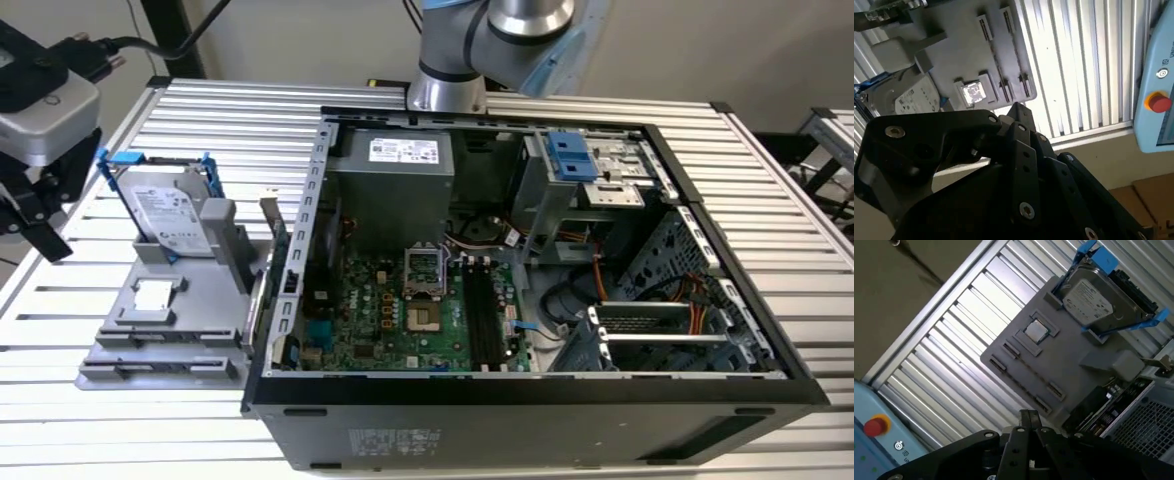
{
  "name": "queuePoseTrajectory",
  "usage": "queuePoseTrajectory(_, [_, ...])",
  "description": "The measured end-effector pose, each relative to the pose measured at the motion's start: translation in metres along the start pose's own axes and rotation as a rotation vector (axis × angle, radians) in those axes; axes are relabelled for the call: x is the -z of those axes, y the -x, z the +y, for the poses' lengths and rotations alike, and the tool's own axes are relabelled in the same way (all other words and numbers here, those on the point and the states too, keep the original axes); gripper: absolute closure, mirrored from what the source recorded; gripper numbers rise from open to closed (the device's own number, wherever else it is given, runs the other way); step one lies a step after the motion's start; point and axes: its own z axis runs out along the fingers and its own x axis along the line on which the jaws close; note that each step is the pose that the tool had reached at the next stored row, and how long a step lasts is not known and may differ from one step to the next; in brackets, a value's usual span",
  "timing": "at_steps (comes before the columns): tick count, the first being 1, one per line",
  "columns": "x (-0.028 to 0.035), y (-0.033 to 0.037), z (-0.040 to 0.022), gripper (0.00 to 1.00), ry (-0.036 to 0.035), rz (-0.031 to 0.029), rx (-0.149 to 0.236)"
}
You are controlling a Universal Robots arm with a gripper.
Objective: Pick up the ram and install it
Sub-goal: 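Pick up the ram and move it above insertion slot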
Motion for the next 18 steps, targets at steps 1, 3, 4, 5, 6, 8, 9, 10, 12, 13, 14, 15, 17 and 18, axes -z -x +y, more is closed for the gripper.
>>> queuePoseTrajectory(1, [0.0000, 0.0000, 0.0000, 1.00, 0.0001, 0.0007, 0.018])
queuePoseTrajectory(3, [0.0000, 0.0000, 0.0000, 1.00, 0.0003, 0.0023, 0.054])
queuePoseTrajectory(4, [0.0000, 0.0000, 0.0000, 1.00, 0.0003, 0.0031, 0.070])
queuePoseTrajectory(5, [0.0000, 0.0000, 0.0000, 1.00, 0.0005, 0.0039, 0.088])
queuePoseTrajectory(6, [0.0000, 0.0000, 0.0000, 1.00, 0.0006, 0.0046, 0.107])
queuePoseTrajectory(8, [0.0000, 0.0000, 0.0000, 1.00, 0.0008, 0.0061, 0.143])
queuePoseTrajectory(9, [0.0000, 0.0000, 0.0000, 1.00, 0.0009, 0.0069, 0.161])
queuePoseTrajectory(10, [0.0000, 0.0000, 0.0000, 1.00, 0.0010, 0.0078, 0.180])
queuePoseTrajectory(12, [0.0000, 0.0001, 0.0000, 1.00, 0.0009, 0.0097, 0.215])
queuePoseTrajectory(13, [0.0000, 0.0002, 0.0000, 1.00, 0.0005, 0.0109, 0.230])
queuePoseTrajectory(14, [0.0000, 0.0002, 0.0002, 1.00, -0.0001, 0.0122, 0.244])
queuePoseTrajectory(15, [0.0000, 0.0002, 0.0003, 1.00, -0.0008, 0.0136, 0.256])
queuePoseTrajectory(17, [0.0000, 0.0004, 0.0006, 1.00, -0.0027, 0.0173, 0.280])
queuePoseTrajectory(18, [-0.0001, 0.0004, 0.0007, 1.00, -0.0039, 0.0190, 0.291])
